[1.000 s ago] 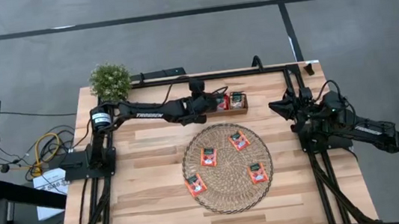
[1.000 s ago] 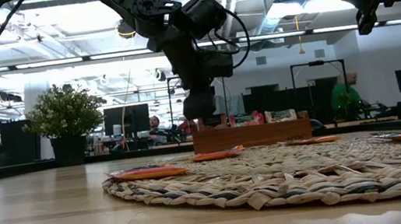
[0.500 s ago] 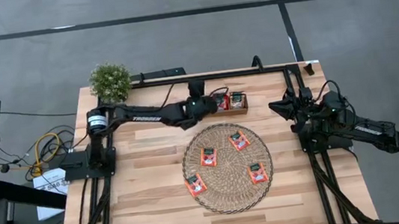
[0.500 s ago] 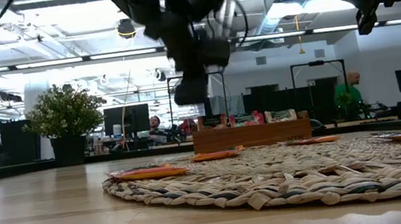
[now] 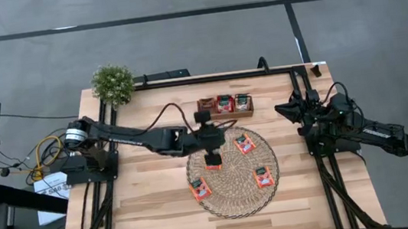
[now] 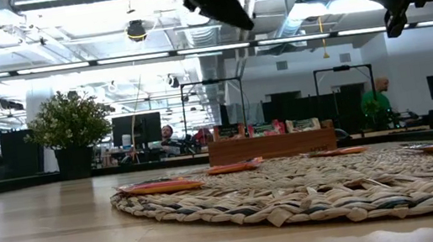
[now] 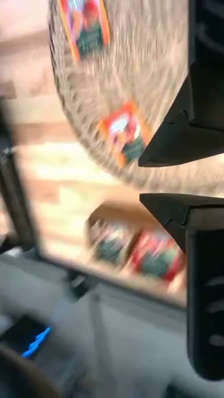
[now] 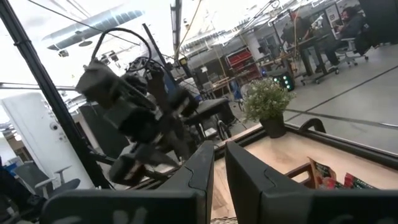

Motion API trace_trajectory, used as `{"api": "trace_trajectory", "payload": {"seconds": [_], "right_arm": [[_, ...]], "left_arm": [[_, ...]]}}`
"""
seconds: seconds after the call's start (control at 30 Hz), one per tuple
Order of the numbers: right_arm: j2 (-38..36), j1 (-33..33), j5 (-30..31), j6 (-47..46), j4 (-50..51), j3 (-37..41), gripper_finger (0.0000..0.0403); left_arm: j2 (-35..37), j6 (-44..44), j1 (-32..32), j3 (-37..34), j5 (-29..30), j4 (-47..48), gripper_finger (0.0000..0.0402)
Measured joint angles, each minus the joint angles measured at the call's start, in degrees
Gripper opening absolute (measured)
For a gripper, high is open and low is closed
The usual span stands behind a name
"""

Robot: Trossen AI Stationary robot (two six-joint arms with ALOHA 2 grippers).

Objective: Pick & Place Tea
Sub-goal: Put the orange tea bag into the left section of the wooden organizer

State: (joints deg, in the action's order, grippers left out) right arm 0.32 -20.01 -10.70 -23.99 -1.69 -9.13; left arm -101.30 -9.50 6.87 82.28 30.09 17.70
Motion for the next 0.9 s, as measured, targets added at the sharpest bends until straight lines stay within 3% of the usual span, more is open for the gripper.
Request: {"api": "trace_trajectory", "payload": {"seconds": [0.13, 0.27, 0.73, 0.9], "right_arm": [[0.0, 0.0, 0.0, 0.0, 0.0, 0.0, 0.0033], [0.0, 0.0, 0.0, 0.0, 0.0, 0.0, 0.0033], [0.0, 0.0, 0.0, 0.0, 1.7, 0.0, 0.0033], [-0.1, 0.1, 0.0, 0.0, 1.7, 0.0, 0.0033]], "left_arm": [[-0.1, 16.0, 0.0, -0.1, -7.6, 7.3, 0.0065], [-0.8, 22.1, -0.7, -0.2, -16.1, 10.8, 0.0064], [-4.0, 19.0, -5.9, 0.0, -25.7, 10.1, 0.0065], [-7.2, 19.0, -7.0, 0.2, -30.4, 10.8, 0.0085]]}}
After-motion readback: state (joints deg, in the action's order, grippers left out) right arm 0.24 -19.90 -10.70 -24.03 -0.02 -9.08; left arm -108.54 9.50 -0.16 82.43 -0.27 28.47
